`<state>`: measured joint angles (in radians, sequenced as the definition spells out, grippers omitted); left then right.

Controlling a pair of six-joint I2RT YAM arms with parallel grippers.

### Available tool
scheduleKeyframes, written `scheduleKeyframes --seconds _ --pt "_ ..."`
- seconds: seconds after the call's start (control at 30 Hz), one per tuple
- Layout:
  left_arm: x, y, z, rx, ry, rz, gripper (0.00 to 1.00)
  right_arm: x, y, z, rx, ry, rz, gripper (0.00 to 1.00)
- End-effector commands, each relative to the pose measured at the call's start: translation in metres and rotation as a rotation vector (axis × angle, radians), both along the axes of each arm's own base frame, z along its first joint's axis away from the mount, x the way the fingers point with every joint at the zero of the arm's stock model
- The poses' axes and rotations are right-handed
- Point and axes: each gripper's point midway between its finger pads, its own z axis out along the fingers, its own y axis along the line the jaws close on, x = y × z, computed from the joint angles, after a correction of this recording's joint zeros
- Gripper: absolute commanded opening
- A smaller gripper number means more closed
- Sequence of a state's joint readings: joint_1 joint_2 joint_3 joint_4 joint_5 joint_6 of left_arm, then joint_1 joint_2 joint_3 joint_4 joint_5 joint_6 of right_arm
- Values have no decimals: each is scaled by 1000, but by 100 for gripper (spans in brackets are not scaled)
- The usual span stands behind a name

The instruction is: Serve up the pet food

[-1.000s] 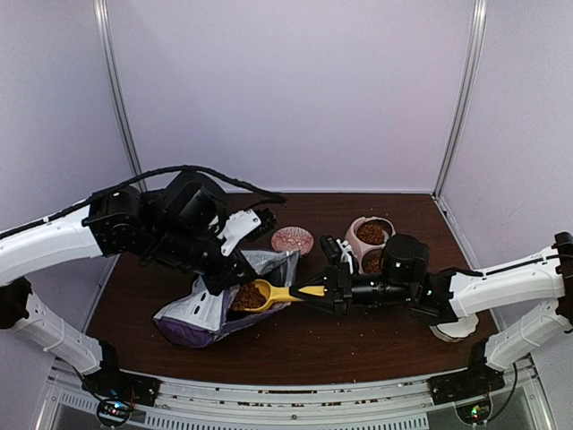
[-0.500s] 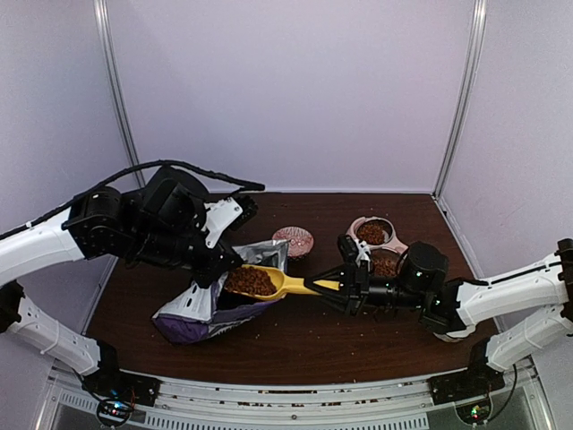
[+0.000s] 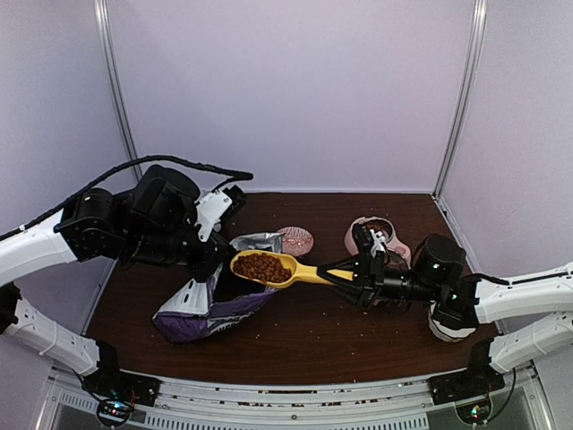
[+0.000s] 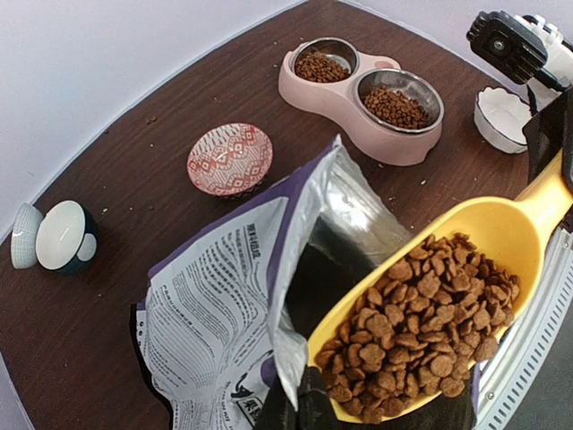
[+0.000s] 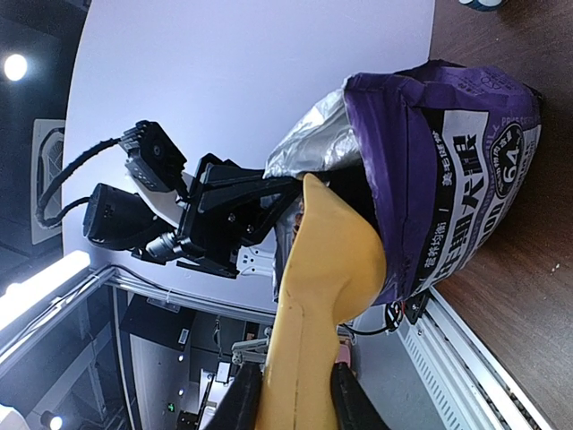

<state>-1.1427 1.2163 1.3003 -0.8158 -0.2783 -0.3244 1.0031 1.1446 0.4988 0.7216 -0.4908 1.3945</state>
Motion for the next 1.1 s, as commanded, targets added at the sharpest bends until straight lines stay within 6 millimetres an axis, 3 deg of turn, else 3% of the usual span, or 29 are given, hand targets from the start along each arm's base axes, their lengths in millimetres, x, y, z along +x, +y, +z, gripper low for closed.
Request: scheduleKeyframes --seconds 0.0,0.47,0.9,1.07 --pt "18 -2 50 -171 -111 97 0 3 -3 11 6 -20 -22 12" --pt "31 -8 37 -169 -108 170 0 6 -17 48 63 -28 -51 12" --pt "41 -6 38 -169 -123 193 0 31 -61 60 89 -19 -196 12" --pt "42 -2 37 -181 -113 188 0 40 -81 52 82 -10 -267 12"
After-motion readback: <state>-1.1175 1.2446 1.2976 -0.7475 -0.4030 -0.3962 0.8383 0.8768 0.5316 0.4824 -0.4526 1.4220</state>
